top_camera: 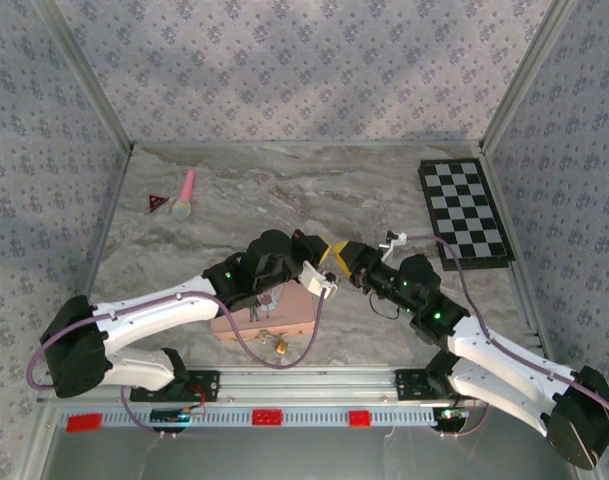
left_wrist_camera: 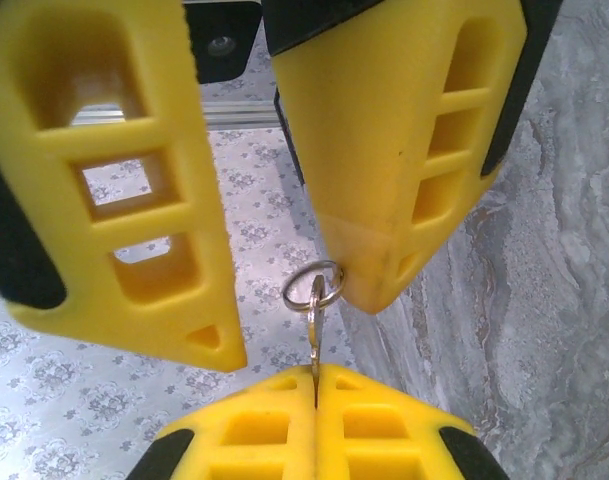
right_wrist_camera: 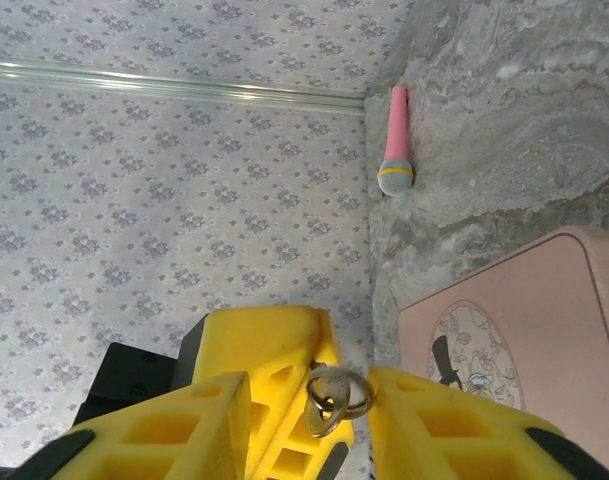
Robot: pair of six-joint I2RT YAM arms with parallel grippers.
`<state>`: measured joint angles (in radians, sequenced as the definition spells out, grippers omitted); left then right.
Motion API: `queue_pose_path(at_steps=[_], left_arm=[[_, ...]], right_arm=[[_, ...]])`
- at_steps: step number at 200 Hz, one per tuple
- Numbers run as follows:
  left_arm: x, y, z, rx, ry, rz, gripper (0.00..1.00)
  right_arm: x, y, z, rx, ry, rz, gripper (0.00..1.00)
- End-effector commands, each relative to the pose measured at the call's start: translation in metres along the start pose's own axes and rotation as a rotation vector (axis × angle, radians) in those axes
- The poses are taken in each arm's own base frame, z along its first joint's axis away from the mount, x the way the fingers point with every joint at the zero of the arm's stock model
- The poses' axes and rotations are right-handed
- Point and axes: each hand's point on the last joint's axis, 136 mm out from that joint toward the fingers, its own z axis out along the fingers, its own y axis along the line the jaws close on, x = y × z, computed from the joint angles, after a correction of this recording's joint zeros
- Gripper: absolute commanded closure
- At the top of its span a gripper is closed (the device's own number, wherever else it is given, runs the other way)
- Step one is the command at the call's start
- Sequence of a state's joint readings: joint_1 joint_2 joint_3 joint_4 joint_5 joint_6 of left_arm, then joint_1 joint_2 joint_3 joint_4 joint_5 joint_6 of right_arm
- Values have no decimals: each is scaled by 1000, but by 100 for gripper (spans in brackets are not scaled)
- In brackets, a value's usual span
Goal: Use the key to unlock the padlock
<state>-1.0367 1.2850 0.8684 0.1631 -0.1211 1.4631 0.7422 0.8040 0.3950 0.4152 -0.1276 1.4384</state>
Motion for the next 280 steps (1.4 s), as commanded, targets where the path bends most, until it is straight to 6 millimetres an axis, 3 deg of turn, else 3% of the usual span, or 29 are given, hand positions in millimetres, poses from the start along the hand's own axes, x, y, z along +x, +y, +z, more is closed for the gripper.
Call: queue_pose_path(at_steps=[1, 33, 106, 280], left_arm=[[-6, 10, -4, -43, -21, -20, 100], [-6, 11, -5, -47, -22, -22, 100], [-5, 9, -4, -48, -16, -27, 100], [-5, 5, -4, -54, -21, -36, 100]], right_arm=[[-4, 3, -1, 5, -14, -20, 54], [-4, 4, -1, 6, -15, -30, 53], [-2, 2, 0, 8, -10, -28, 75], [-2, 12, 3, -14, 2, -33, 83]])
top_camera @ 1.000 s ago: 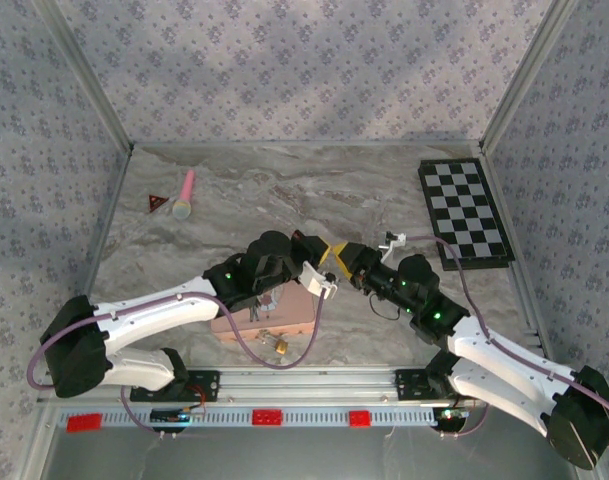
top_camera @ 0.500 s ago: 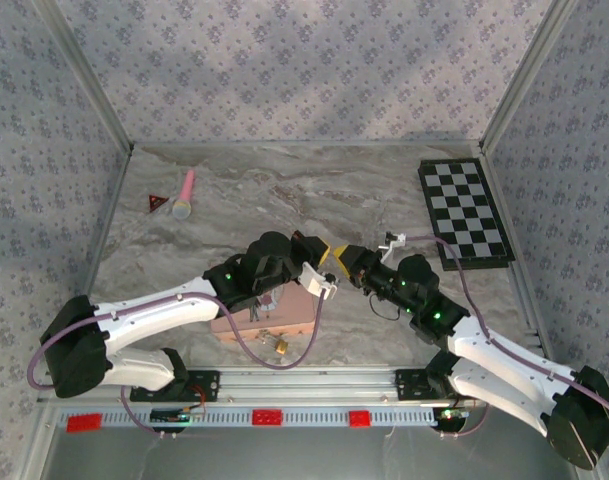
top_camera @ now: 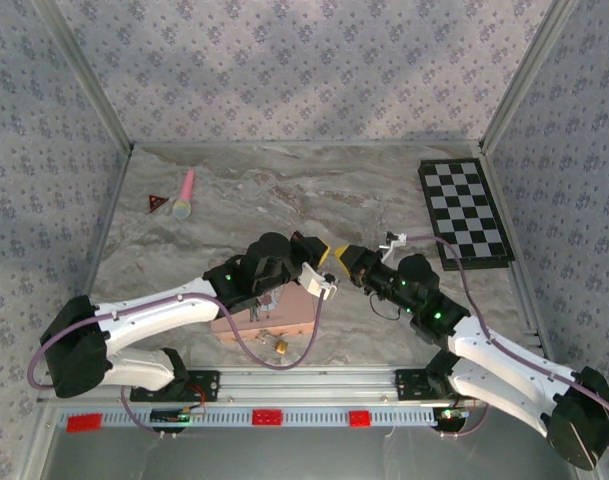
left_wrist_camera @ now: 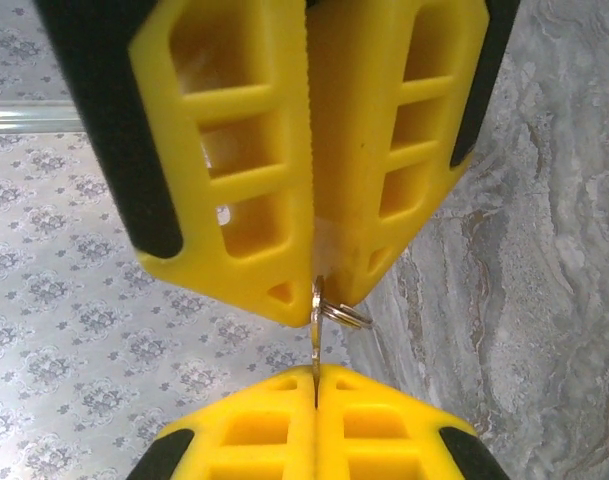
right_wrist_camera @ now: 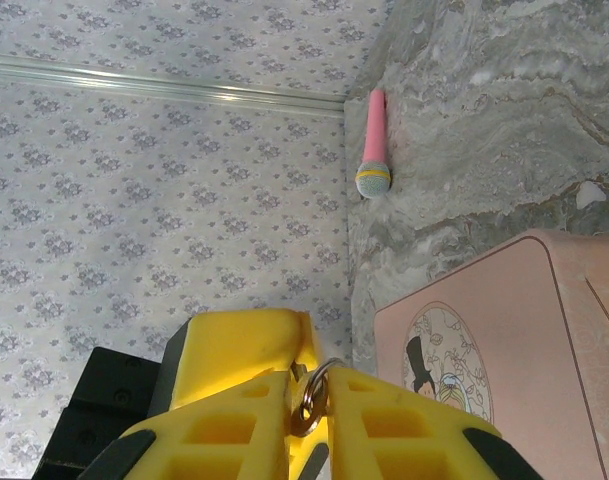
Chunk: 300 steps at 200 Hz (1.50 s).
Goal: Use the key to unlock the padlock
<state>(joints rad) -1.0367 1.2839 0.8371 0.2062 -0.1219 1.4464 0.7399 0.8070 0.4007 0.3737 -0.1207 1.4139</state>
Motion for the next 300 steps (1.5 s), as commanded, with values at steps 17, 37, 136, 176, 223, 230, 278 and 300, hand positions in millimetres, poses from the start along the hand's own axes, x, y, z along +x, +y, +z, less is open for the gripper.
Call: queue_pose_path(at_steps=[17, 37, 136, 176, 223, 230, 278, 300], left_arm=[[-5, 8, -4, -36, -18, -17, 100], [-5, 7, -4, -33, -15, -13, 100], [0, 11, -1, -71, 10, -19, 99], [-8, 22, -17, -126, -62, -195, 72], [-8, 57, -62, -168, -184, -825, 67], [-6, 56, -67, -184, -196, -898, 67], [34, 30, -92, -211, -81, -1401, 66], [66, 11, -101, -224, 75, -1596, 64]], right_arm=[[-1, 21, 1, -55, 6, -17, 83], [-1, 25, 2, -64, 11, -22, 82], [-3, 24, -1, -46, 11, -31, 97], [-11, 15, -7, 7, -19, -84, 100], [-22, 4, -14, 50, -64, -224, 100], [-22, 4, -14, 50, -70, -259, 100], [-21, 6, -18, -10, -120, -519, 100], [-13, 14, -20, -74, -139, -634, 100]])
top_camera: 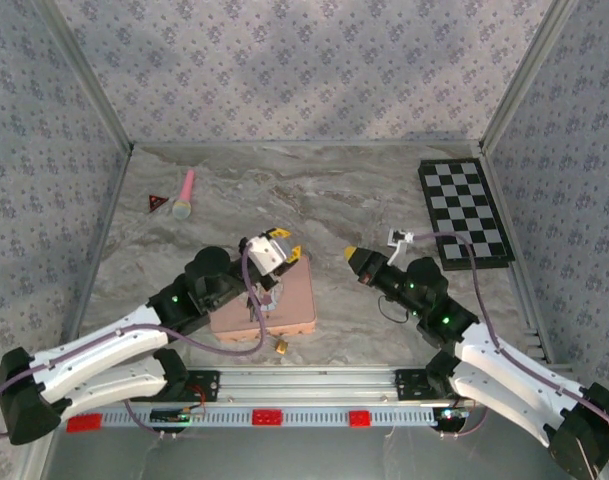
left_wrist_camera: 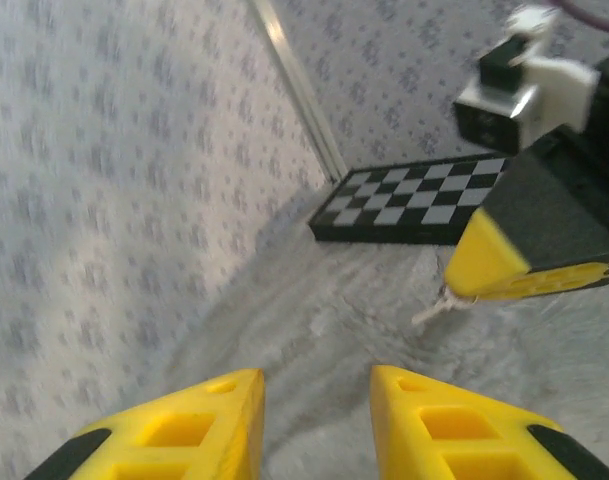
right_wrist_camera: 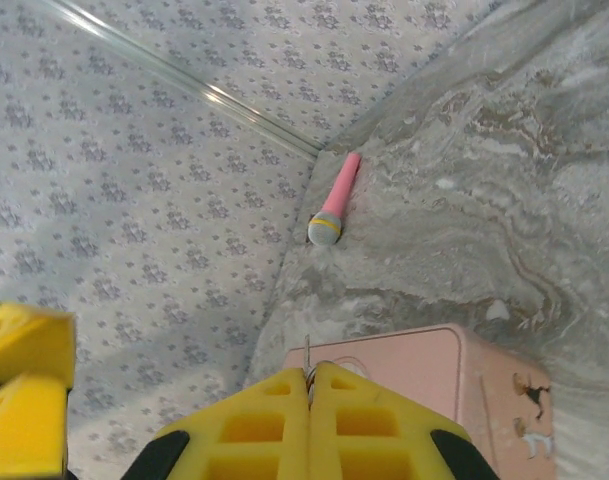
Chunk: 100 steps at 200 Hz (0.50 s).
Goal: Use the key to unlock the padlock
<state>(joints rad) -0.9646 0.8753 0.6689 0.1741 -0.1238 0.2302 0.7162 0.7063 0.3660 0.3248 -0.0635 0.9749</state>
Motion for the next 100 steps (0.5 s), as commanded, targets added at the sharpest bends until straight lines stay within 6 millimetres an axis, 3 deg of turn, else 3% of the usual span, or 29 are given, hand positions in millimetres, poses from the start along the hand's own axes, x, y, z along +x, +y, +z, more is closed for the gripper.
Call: queue_pose_path(at_steps=[1, 45, 74, 100], left_arm=[[32, 27, -13, -125, 145, -334, 64], [82, 59, -40, -284, 395, -556, 60], [96, 52, -45, -260, 458, -614, 58], [89, 28, -29, -104, 449, -667, 57]], right_arm=[[-5, 16, -4, -80, -78, -200, 100], [12, 31, -7, -134, -108, -449, 100], [17, 35, -7, -149, -101, -513, 100], [20, 36, -5, -157, -94, -514, 100]])
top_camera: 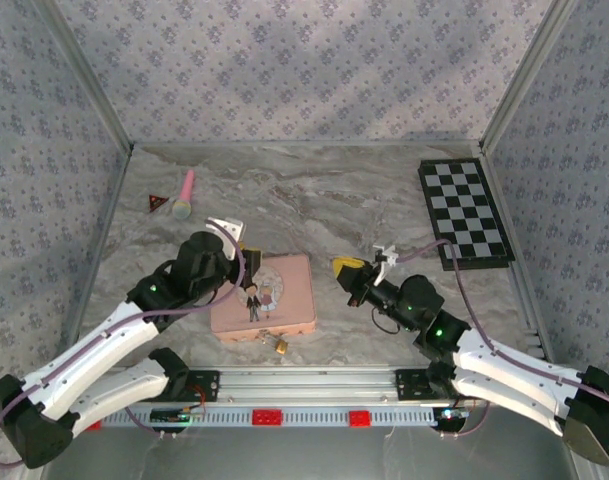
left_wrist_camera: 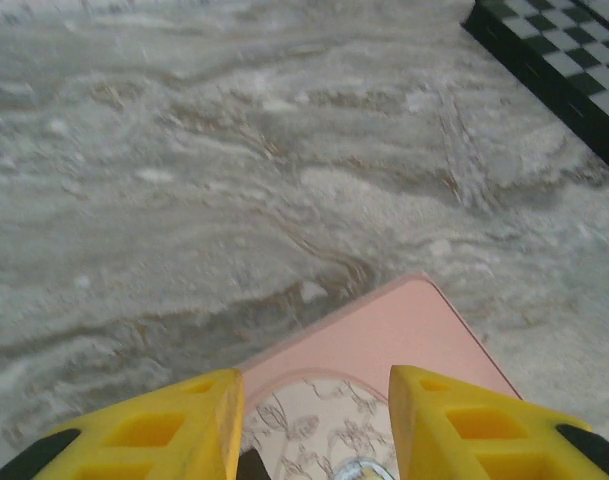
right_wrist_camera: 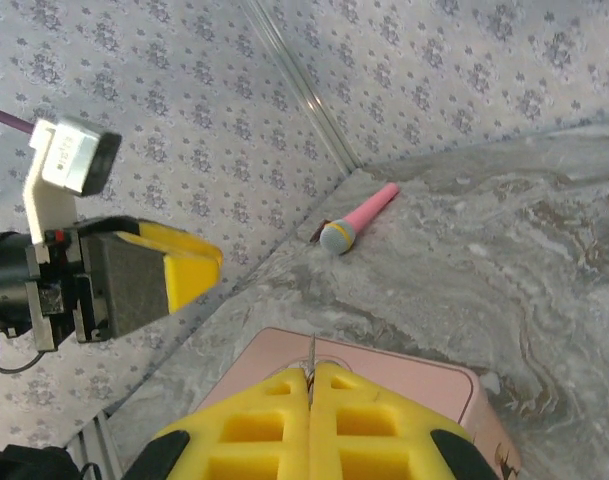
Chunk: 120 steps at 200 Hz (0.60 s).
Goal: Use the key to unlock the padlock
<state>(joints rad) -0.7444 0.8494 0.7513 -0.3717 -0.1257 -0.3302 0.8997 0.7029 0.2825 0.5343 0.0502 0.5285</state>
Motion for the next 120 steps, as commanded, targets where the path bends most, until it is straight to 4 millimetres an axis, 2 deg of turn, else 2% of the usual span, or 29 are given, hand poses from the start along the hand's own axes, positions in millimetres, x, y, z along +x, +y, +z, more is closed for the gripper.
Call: queue_pose_path(at_steps=[1, 29, 63, 86, 120], left_arm=[[4, -27, 1, 144, 63, -66, 57], [-8, -70, 2, 376, 58, -65, 57], [-29, -102, -2, 567, -30, -60, 56], [-38, -119, -1, 673, -61, -89, 56], [-45, -132, 3, 751, -62, -130, 58]], right_arm=[[-8, 3, 0, -8, -47, -64, 100], [-6, 10, 5, -30, -40, -57, 100], [-7, 19, 9, -82, -47, -17, 100], [-8, 29, 10, -133, -55, -1, 100], [-12, 37, 10, -173, -66, 22, 100]])
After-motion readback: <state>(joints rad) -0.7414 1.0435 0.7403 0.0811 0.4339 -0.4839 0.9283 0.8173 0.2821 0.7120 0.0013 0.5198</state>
